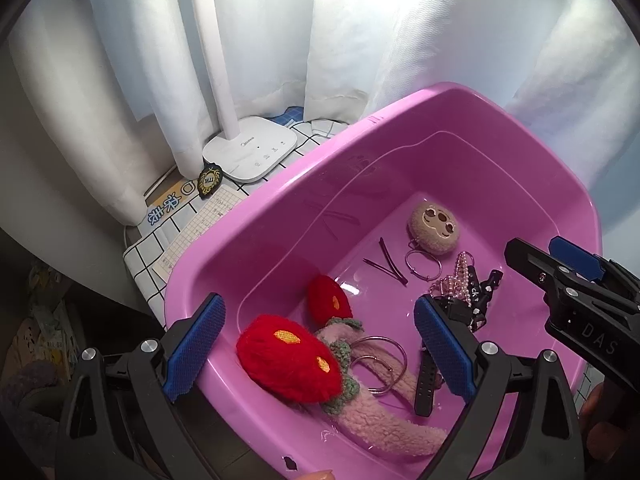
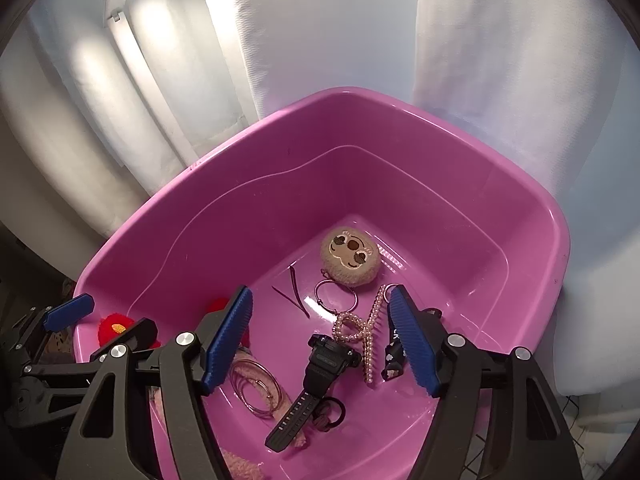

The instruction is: Organize jewelry

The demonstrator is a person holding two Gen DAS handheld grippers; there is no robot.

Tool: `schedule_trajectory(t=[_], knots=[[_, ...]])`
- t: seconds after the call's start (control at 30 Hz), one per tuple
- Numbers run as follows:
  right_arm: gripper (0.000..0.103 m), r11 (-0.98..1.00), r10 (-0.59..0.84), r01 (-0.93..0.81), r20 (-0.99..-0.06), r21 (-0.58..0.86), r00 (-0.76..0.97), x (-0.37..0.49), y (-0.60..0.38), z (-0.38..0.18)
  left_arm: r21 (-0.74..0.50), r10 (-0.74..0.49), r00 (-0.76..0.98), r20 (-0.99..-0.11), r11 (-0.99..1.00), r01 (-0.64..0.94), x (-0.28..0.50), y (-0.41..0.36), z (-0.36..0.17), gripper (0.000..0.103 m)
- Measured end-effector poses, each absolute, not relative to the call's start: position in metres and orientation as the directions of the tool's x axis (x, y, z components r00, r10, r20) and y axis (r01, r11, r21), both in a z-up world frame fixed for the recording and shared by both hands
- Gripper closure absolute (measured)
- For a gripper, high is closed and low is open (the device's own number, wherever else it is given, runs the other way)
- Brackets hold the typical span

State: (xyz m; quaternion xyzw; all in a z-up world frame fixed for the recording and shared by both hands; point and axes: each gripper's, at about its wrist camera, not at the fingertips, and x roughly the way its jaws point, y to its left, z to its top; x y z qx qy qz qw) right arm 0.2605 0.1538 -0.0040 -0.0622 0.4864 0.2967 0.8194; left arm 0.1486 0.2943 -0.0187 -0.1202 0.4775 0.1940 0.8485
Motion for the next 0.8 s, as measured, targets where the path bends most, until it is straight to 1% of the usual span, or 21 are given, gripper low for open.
schedule_trajectory(t=[0.8], knots=[[0.035, 0.817, 0.417, -0.552, -0.832, 0.167, 0.365, 0.2509, 0.1524, -0.0039, -0.024, 0.204, 0.463, -0.862, 0.898, -0.440, 0.1460, 0.2921, -0.0179, 0.009]])
